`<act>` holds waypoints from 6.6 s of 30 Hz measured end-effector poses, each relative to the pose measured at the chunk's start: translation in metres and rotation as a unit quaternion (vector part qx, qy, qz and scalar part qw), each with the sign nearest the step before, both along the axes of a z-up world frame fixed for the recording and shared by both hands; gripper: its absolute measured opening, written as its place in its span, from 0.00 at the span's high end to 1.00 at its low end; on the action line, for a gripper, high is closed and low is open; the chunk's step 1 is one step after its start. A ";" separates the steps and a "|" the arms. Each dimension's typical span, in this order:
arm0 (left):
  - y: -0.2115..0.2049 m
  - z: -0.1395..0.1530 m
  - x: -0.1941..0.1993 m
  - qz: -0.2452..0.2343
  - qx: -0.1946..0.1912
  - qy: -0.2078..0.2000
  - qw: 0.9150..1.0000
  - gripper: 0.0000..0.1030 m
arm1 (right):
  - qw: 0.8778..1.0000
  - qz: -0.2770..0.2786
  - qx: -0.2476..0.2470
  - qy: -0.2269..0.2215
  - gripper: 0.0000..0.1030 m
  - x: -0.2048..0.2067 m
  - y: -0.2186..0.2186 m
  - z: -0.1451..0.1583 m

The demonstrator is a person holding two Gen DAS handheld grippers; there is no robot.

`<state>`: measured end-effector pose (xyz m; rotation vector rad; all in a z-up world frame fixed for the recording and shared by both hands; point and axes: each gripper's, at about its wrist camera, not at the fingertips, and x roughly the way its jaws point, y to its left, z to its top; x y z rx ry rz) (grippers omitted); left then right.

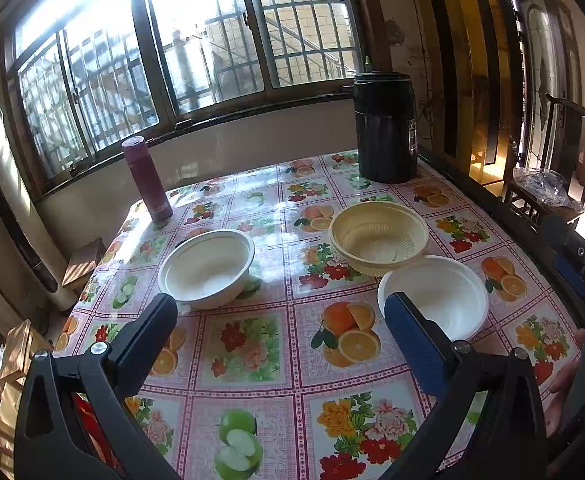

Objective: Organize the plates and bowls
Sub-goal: 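Move both open tools toward the white paper bowl on the table, then position both tools at the white paper bowl rim and close on it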

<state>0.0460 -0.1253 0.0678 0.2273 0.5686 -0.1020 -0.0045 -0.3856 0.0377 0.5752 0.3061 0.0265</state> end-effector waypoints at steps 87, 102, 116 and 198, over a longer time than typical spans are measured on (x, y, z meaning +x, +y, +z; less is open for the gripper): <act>-0.034 -0.051 0.048 -0.060 0.025 0.128 0.990 0.00 | 0.992 0.038 0.059 0.102 0.00 0.035 -0.033 -0.031; -0.021 -0.067 0.049 -0.070 -0.030 0.193 0.978 0.00 | 0.990 0.049 0.077 0.106 0.00 0.037 -0.034 -0.036; -0.026 -0.044 0.111 -0.053 -0.067 0.263 0.961 0.00 | 0.986 0.111 0.086 0.088 0.00 0.082 -0.056 -0.011; -0.058 -0.111 0.106 -0.043 -0.070 0.259 0.962 0.53 | 0.942 0.148 0.110 0.280 0.89 0.127 -0.041 -0.090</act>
